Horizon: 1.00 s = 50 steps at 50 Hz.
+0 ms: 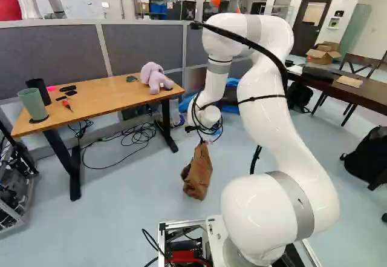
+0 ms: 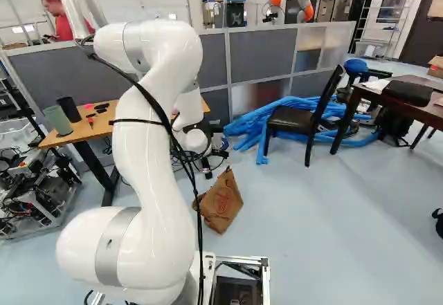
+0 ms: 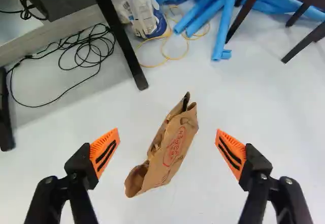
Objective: Pick up the bag on the ground and place it on the table
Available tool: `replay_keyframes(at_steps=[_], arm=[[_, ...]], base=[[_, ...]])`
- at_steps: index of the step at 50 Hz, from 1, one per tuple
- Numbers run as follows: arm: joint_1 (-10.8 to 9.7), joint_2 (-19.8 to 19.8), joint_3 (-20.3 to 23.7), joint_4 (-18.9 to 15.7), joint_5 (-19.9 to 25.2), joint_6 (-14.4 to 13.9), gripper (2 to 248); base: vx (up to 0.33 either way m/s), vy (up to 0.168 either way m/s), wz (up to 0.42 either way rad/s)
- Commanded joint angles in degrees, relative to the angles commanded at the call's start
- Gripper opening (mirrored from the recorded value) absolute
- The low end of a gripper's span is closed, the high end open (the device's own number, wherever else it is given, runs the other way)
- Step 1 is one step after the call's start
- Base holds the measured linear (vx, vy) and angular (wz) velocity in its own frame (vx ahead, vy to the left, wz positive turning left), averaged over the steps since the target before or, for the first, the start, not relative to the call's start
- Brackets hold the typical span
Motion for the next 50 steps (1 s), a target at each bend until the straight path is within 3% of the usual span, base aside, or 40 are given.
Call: replay_keyframes(at_steps=[36, 50], arm=[[0.25, -8.41, -6.41, 7.68, -6.15, 0.0, 247], [0.25, -11.42, -8.48, 8.43, -6.37, 0.0, 247]], base=[[0.0, 0.0, 0.0], [0.0, 0.0, 0.0]])
